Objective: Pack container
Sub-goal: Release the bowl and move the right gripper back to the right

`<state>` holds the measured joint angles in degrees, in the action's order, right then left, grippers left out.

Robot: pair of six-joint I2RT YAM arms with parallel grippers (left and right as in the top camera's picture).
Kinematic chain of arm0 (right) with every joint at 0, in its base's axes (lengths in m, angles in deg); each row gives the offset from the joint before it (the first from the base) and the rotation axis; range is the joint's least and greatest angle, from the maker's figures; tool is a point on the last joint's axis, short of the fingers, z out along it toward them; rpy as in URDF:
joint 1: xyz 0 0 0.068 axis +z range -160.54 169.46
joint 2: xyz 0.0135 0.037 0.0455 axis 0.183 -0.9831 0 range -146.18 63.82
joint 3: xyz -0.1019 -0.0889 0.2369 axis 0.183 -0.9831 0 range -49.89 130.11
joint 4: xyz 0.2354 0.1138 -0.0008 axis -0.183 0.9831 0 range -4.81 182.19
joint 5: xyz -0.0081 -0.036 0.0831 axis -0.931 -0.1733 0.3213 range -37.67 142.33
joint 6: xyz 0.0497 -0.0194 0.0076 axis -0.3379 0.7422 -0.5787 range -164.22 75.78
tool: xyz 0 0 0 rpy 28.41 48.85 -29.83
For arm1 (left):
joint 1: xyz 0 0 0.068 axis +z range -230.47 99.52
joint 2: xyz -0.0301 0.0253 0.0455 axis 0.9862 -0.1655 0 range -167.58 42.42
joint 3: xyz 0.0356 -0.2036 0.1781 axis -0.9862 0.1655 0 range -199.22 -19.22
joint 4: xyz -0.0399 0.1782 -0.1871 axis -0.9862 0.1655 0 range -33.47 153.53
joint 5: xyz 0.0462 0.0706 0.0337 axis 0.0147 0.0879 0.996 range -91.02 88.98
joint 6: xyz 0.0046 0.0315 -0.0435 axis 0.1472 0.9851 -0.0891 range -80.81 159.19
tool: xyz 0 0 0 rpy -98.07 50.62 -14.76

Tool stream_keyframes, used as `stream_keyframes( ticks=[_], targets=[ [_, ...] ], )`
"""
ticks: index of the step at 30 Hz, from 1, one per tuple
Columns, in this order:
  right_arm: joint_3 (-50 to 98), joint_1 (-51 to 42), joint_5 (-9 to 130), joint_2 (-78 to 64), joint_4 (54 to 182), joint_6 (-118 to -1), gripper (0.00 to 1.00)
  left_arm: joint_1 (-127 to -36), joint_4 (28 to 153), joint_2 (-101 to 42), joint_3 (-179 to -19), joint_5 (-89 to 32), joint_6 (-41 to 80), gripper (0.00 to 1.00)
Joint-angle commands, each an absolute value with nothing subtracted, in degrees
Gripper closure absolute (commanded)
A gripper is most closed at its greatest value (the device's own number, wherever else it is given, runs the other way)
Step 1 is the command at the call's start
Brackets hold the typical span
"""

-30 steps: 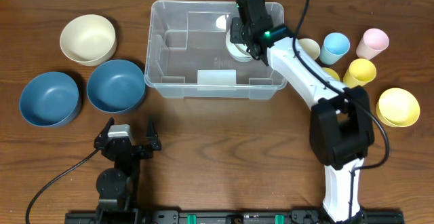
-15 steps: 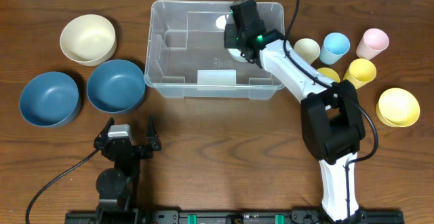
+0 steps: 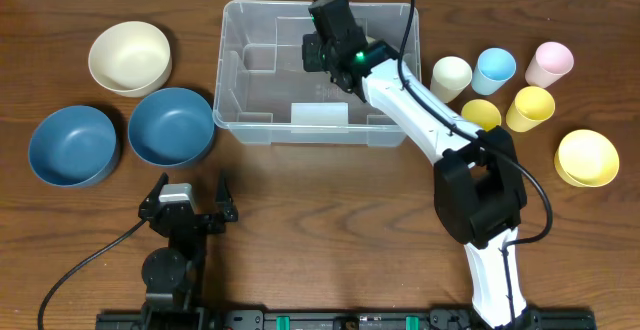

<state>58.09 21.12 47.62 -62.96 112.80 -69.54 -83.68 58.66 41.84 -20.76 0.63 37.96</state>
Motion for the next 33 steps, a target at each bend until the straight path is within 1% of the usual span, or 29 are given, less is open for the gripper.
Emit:
stream_keyframes(
  ticks=[1,4,7,8,9,10,12,15,18,24,25,26,33],
  targets=[
    [64.52,20.96,45.17,-63.05,118.47,-67.53,0.92,-83.39,60.58,42.19,-19.45,1.09,38.74,0.02],
    [73.09,20.53,43.55,-62.91,129.46,-65.56,0.84,-83.39,60.58,42.19,-19.45,1.09,38.74,0.02],
    [81.57,19.37,43.29,-62.50,139.78,-64.71,0.73,-83.39,60.58,42.19,-19.45,1.09,38.72,0.02],
    [84.41,18.71,43.29,-62.32,143.25,-64.71,0.66,-83.39,60.58,42.19,-19.45,1.09,38.74,0.02],
    [87.25,17.95,43.27,-61.93,146.77,-64.73,0.55,-83.39,60.58,42.19,-19.45,1.09,38.74,0.02],
    [89.46,17.23,43.03,-61.69,149.74,-64.89,0.47,-83.39,60.58,42.19,-19.45,1.09,38.74,0.02],
    [93.92,15.43,41.63,-60.73,156.41,-66.68,0.36,-83.39,60.58,42.19,-19.45,1.09,38.74,0.02],
    [98.44,12.48,40.47,-59.05,164.10,-68.23,0.26,-83.39,60.60,42.19,-19.45,1.09,38.72,0.02],
    [101.11,8.77,38.85,-56.58,171.03,-70.72,0.21,-83.39,60.58,42.19,-19.45,1.09,38.74,0.02],
    [101.57,-0.30,38.35,-51.22,181.50,-74.15,0.20,-83.39,60.58,42.19,-19.45,1.09,38.74,0.02],
    [101.46,-2.21,38.46,-50.39,182.53,-74.18,0.22,-83.39,60.58,42.19,-19.45,1.09,38.72,0.02],
    [100.89,-4.11,40.43,-49.32,182.53,-71.97,0.24,-83.39,60.58,42.19,-19.45,1.09,38.72,0.02],
    [96.12,-18.38,45.48,-39.88,182.53,-72.23,0.23,-83.39,60.58,42.19,-19.45,1.09,38.72,0.02]
  ],
)
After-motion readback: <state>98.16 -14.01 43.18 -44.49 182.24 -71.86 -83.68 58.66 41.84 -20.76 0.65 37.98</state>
